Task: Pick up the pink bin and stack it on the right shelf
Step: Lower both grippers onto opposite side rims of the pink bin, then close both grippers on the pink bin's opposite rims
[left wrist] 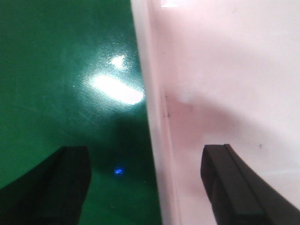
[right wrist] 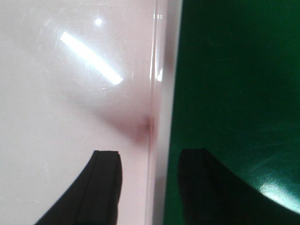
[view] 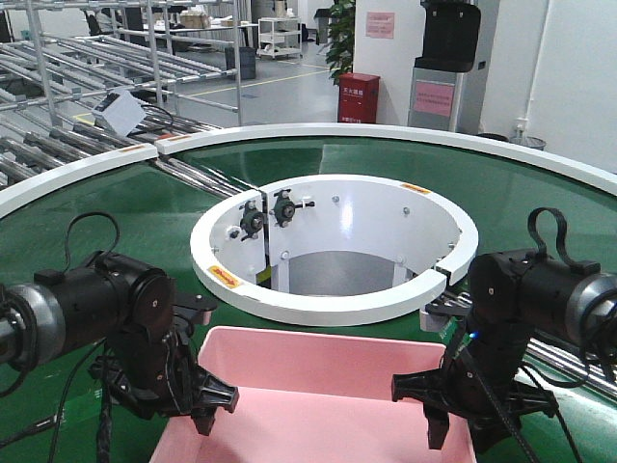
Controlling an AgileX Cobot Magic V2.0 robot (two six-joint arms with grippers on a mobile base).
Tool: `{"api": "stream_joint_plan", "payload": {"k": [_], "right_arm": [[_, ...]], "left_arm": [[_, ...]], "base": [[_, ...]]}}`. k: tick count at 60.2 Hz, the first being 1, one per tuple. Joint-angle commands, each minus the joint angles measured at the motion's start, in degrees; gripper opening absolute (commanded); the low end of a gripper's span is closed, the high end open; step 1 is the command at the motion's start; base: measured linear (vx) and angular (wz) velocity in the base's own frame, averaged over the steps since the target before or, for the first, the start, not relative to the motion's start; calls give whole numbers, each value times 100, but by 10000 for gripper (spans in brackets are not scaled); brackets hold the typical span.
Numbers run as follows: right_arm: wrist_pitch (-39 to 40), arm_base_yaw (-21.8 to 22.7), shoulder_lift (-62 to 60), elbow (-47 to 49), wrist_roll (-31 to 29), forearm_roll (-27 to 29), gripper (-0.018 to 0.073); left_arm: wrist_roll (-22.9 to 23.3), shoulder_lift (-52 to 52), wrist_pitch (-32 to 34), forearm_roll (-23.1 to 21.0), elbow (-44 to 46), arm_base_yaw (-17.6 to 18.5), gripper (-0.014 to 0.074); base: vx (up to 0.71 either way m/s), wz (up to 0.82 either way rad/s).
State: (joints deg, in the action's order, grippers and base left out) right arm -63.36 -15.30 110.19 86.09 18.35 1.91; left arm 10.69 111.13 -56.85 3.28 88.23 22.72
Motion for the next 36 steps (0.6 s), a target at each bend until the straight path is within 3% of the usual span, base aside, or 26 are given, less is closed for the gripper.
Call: {"api": "stream_joint_plan", "payload": {"k": [1,36], "right_arm": [[109,-11,-291,169,17,-53,307],[44,-11,-193,165,11,-144,152]], "left_arm": [[-164,-224,181,-233,186,-5,580],[-127,-150,194,-328,186,-5,342]], "base": [[0,0],[0,0]]}}
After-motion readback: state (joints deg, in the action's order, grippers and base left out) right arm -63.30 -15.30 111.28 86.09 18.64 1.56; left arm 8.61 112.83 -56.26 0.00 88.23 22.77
